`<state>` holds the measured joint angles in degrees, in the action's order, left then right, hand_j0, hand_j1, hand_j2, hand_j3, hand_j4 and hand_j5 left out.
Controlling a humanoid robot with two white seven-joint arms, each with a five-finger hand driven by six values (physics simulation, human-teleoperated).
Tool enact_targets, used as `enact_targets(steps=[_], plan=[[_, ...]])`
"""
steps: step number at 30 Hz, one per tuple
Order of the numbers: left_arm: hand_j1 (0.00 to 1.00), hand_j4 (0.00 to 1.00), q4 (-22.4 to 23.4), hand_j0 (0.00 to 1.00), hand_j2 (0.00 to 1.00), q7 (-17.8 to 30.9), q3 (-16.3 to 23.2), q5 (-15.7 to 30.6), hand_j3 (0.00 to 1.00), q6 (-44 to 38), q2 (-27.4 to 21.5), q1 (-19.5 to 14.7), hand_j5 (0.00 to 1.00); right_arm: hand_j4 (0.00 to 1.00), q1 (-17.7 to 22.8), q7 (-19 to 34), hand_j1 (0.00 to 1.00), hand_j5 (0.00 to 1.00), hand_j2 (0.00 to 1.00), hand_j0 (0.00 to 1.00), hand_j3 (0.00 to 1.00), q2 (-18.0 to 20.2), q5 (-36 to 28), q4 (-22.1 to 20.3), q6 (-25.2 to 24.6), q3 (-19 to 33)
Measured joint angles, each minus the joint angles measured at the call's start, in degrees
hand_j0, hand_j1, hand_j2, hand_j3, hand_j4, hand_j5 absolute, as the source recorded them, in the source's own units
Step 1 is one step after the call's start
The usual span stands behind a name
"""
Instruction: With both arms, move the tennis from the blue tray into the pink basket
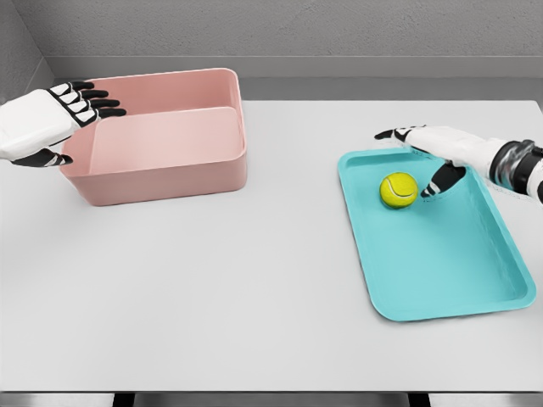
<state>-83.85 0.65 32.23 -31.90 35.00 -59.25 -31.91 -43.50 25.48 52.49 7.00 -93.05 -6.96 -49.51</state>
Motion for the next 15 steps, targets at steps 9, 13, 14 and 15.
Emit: enact_targets(steps=[9,13,14,15], plan=[[1.0,1.0,0.0,1.0,1.0,0.14,0.0,-0.09,1.0,0.0,0.0,0.0,1.0,1.0,-2.73,2.29,1.0,1.0,1.0,1.0,1.0,-4.51,-0.01,8.51,-1.96,-6.14],[1.0,1.0,0.0,1.0,1.0,0.16,0.0,-0.1,1.0,0.0,-0.07,0.0,1.0,1.0,-3.08,3.51,1.0,1.0,1.0,1.0,1.0,-4.95,0.02,8.95,-1.9,-6.53],[1.0,1.0,0.0,1.0,1.0,0.16,0.0,-0.09,1.0,0.0,-0.07,0.0,1.0,1.0,-3.08,3.67,1.0,1.0,1.0,1.0,1.0,-5.03,0.02,9.05,-1.91,-6.58],[1.0,1.0,0.0,1.0,1.0,0.16,0.02,-0.09,1.0,0.0,-0.08,0.0,1.0,1.0,-3.08,3.78,1.0,1.0,1.0,1.0,1.0,-5.11,0.03,9.1,-1.92,-6.77]])
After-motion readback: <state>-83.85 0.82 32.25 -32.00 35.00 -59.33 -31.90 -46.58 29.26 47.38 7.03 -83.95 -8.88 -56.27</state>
